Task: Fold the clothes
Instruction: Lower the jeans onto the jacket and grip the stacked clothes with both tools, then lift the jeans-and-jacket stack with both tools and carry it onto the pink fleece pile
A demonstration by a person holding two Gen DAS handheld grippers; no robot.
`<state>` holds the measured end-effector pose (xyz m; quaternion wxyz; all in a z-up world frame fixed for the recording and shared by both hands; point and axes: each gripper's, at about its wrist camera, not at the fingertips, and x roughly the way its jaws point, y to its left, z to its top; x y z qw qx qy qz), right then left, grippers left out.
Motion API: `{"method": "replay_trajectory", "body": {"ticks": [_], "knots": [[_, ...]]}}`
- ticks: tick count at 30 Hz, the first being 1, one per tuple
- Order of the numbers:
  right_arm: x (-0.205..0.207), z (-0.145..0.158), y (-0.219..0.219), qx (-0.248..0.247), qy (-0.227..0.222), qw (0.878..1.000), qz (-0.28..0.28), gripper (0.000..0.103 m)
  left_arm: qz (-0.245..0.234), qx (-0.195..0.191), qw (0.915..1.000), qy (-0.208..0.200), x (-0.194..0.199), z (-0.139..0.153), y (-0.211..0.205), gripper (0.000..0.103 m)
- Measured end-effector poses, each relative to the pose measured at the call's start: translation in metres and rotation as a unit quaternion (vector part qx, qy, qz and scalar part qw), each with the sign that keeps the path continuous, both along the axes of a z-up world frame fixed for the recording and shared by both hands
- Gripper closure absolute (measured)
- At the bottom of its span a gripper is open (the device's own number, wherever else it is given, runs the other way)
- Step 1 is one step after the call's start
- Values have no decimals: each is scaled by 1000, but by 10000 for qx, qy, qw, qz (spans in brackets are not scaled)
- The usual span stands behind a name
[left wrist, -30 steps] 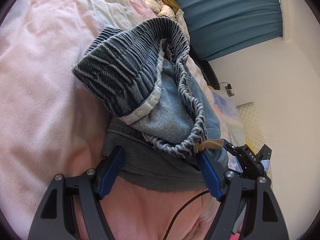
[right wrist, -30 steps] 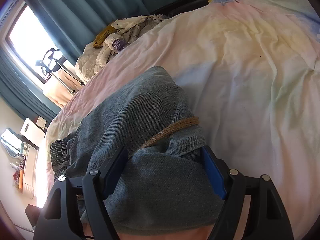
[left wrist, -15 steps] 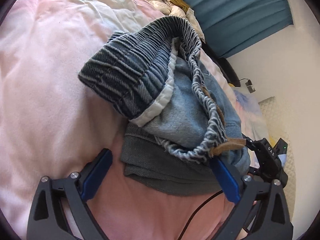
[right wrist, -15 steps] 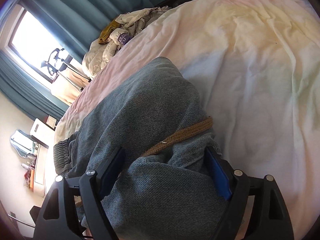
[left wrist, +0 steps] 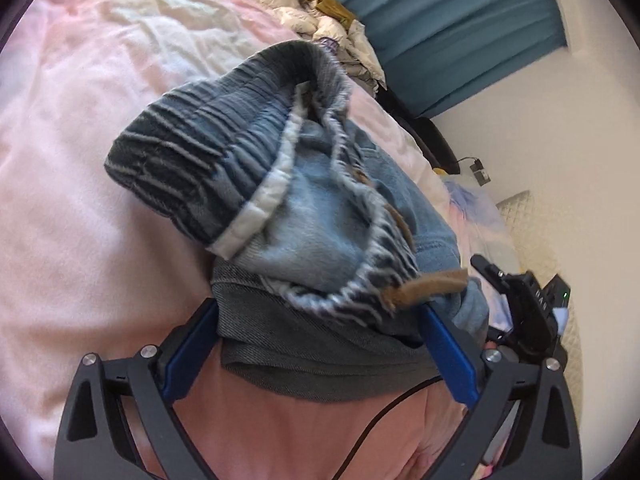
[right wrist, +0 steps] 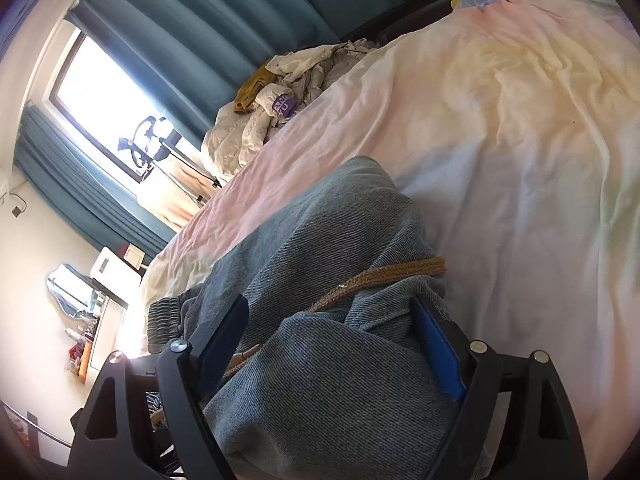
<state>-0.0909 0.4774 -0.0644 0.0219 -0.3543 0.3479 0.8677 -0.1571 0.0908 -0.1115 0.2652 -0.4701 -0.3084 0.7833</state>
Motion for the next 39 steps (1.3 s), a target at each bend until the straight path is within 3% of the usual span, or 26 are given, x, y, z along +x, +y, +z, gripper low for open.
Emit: {"method": "replay_trajectory", "body": {"ticks": [2,7,8,12,18,23,30,34,39], "knots": [[-7,-9,-2,31,-240,9997,66,18,-143,310,9991,-244,-8,-15,-2,5],[-22,-23,-7,278,-579,9976,262,20,-135,239,9996,-118,-9,-12,3,9],[-23,-23,-8,354,-598,9971,297,25,-116,215,9996,-126,-8,-12,2,11],[-18,-18,-10,585,-703,9954,299,63,-141,70,9999,-64,-7,-4,5,31],[-3,16,-32,1388,-476,9889,226,78,-107,-439,9986,282,0,20,15,52],[24,56,-51,1550,121,9878,103,82,48,-475,9978,459,9,42,2,60],[63,93,-65,1439,470,9884,139,83,65,-440,9962,754,31,87,-23,62],[91,119,-64,1388,710,9876,169,83,-10,-398,9938,1042,48,118,-17,64],[138,162,-44,1451,1071,9836,-36,84,-374,-354,9887,1411,69,161,31,65]]}}
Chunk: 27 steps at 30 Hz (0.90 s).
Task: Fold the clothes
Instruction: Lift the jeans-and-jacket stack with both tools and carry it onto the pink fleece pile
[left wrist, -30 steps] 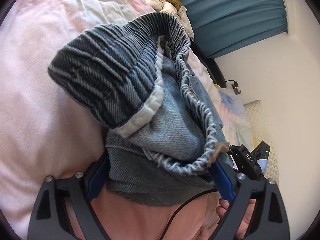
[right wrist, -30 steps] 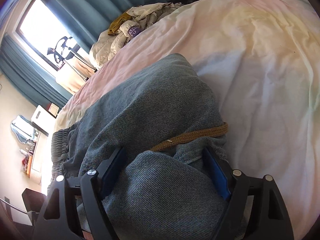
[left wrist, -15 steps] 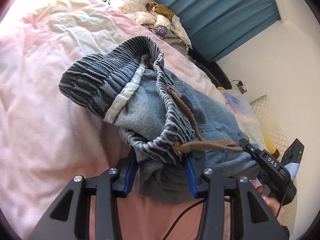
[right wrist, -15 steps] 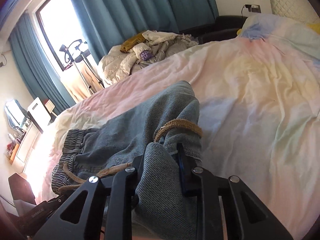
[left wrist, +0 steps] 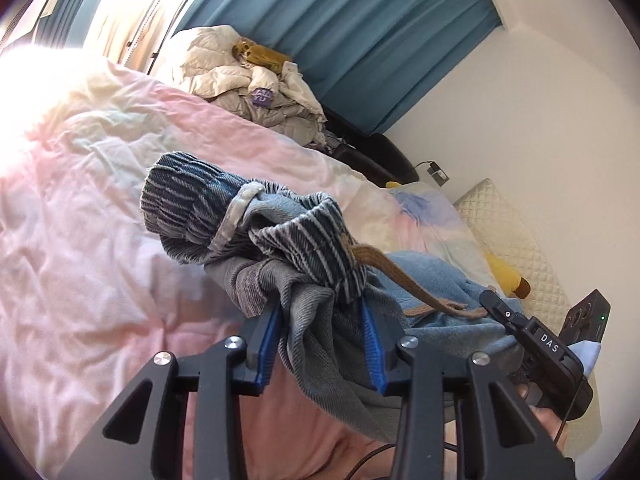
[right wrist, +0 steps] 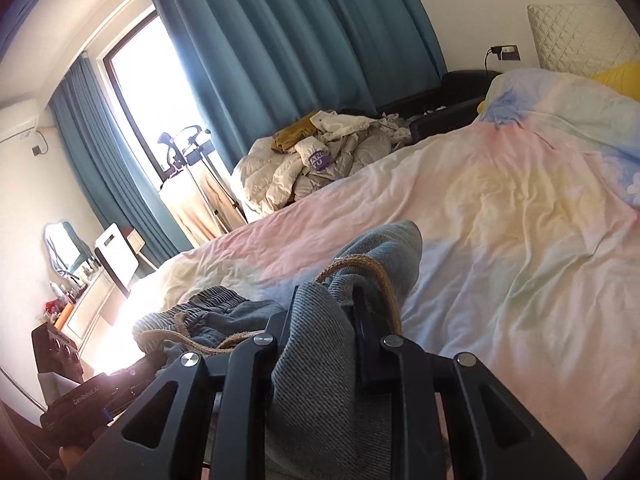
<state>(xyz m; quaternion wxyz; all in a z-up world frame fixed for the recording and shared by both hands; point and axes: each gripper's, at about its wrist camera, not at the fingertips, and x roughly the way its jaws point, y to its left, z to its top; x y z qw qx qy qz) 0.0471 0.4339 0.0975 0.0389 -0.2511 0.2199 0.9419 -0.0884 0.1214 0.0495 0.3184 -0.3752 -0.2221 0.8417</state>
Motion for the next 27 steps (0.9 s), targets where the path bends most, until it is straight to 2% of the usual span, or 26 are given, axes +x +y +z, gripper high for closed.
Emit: {"method": "replay_trajectory", "body": {"ticks": [4,9,16,22,25,27], "knots": [[48,41,27,161,309,9990,-290,84,-420,90,9987,261,27,30,44,66],[120,84,67,560,551,9934,-835,84,-1037,274,9932,450,64,61,115,66],[240,123,141,964,662,9750,-1888,84,-2153,471,9740,523,126,88,243,66],[344,123,195,1214,560,9491,-2850,84,-3109,447,9484,436,194,80,354,66],[386,104,208,1346,349,9368,-3212,84,-3452,266,9373,405,232,60,396,66],[408,83,211,1395,153,9317,-3350,84,-3606,65,9323,286,253,38,414,67]]}}
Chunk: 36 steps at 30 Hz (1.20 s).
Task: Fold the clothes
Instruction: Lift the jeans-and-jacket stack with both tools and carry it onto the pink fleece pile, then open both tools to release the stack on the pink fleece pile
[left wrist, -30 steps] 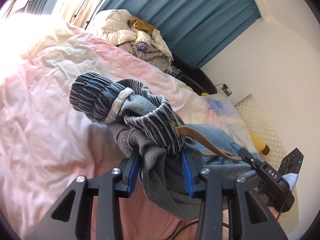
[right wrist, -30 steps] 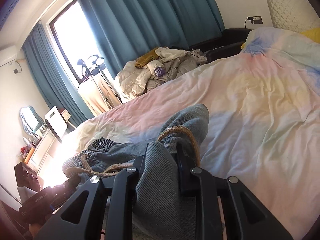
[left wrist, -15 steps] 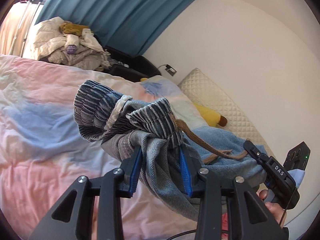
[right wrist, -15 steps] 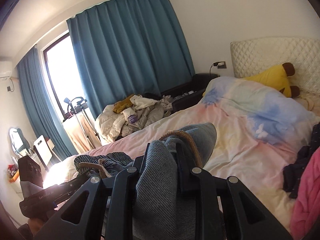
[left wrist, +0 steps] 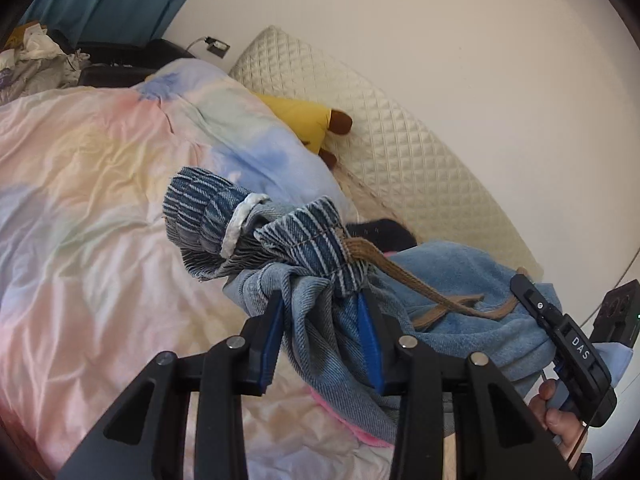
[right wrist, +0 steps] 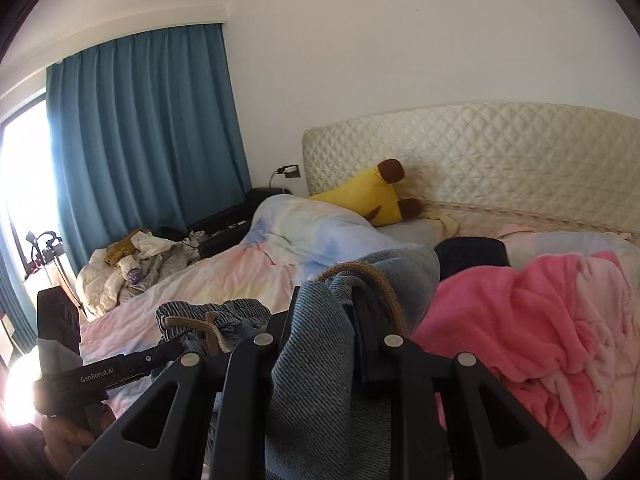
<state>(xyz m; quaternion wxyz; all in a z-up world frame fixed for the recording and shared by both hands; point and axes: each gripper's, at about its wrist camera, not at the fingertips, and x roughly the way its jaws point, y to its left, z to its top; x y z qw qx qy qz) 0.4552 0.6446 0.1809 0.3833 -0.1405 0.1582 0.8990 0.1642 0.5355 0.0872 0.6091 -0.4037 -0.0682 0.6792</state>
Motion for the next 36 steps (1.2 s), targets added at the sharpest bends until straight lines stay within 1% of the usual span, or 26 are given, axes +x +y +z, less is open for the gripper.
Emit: {"method": "replay_trajectory", "body": {"ticks": [2,3,5,6,7,9,12,14,16,19,20,21,22,24,25,27,29,31,33,36], "knots": [[17,-32,-1,-180,-203,9996,-125,84,-117,-428,9990,-34,21,-30,12,67],[22,-52,-3,-348,-370,9986,-153,83,-159,-734,9971,-96,27,-47,14,67],[30,-94,-9,-693,-694,9950,-203,83,-244,-1338,9905,-215,39,-83,19,67],[33,-114,-13,-880,-816,9925,-212,83,-309,-1509,9879,-192,45,-96,17,67],[38,-133,-17,-1051,-887,9902,-222,83,-377,-1638,9858,-70,52,-104,15,67],[45,-164,-25,-1409,-1008,9845,-284,83,-476,-1841,9815,223,63,-113,10,67],[56,-205,-28,-1947,-1217,9722,-462,83,-461,-2051,9773,259,69,-122,3,67],[65,-222,-28,-2150,-1181,9678,-561,83,-482,-2205,9738,283,70,-127,2,66],[68,-232,-27,-2249,-1181,9652,-626,83,-528,-2299,9716,196,66,-130,2,65],[66,-234,-31,-2174,-1255,9656,-685,81,-560,-2309,9714,62,63,-130,-1,65],[67,-232,-34,-2135,-1226,9666,-714,79,-536,-2318,9713,72,63,-131,-3,65],[68,-229,-37,-2105,-1195,9675,-734,73,-516,-2317,9713,173,65,-127,-6,65],[70,-225,-40,-2095,-1162,9680,-741,70,-497,-2312,9712,278,67,-123,-9,65],[72,-216,-42,-2166,-1073,9680,-678,42,-452,-2184,9726,659,72,-108,-19,64],[74,-210,-44,-2179,-1038,9683,-649,38,-443,-2139,9725,804,74,-99,-25,63],[76,-193,-52,-1941,-1063,9727,-698,31,-422,-1999,9735,1028,75,-82,-38,63],[75,-174,-61,-1672,-1037,9779,-701,26,-349,-1848,9743,1239,72,-64,-51,61],[65,-156,-62,-1511,-987,9815,-640,26,-246,-1716,9739,1468,68,-46,-64,58],[51,-140,-65,-1386,-940,9843,-562,26,-91,-1573,9747,1587,59,-29,-81,57],[22,-118,-70,-1220,-904,9878,-355,26,293,-1399,9739,1765,39,-4,-110,55]]}}
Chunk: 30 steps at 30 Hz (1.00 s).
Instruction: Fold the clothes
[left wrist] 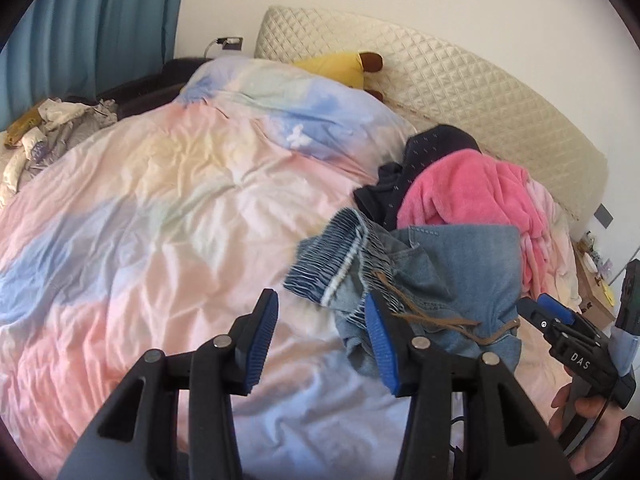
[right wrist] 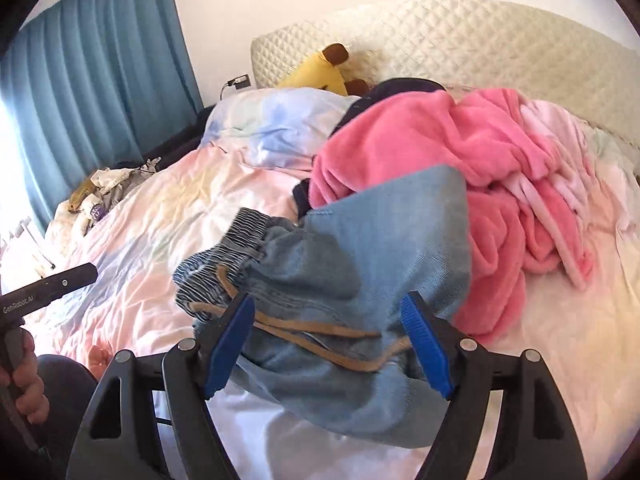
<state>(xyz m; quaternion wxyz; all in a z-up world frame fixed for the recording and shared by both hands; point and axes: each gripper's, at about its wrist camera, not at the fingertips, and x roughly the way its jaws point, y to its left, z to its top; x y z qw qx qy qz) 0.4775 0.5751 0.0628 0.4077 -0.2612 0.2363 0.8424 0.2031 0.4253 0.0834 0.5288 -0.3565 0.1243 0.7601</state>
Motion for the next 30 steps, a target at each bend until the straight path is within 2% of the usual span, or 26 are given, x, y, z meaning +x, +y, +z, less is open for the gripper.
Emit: {"method": "replay_trajectory", "body": {"ticks": [6,11,16,19,25,27,30], "knots": [[-76,37,-22,242,195,9972,676,26,854,246,9956,304,-52,36,-69,51],[-148,61,-49,321,374,9902,1309,26,1653,249,9842,582,-98,48,-137,51],[-219,77,-92,431,484,9776,2002,26,2458,160,9657,822,-140,47,-203,51],[-262,83,-121,416,564,9672,2442,26,2899,106,9539,769,-165,42,-242,51],[-339,94,-191,413,798,9406,3273,26,3599,-39,9300,740,-196,27,-308,51],[-362,96,-215,391,886,9301,3543,26,3776,-45,9234,681,-206,18,-327,51],[-395,94,-248,413,923,9153,3898,26,4111,-243,9088,673,-221,0,-351,51]]}}
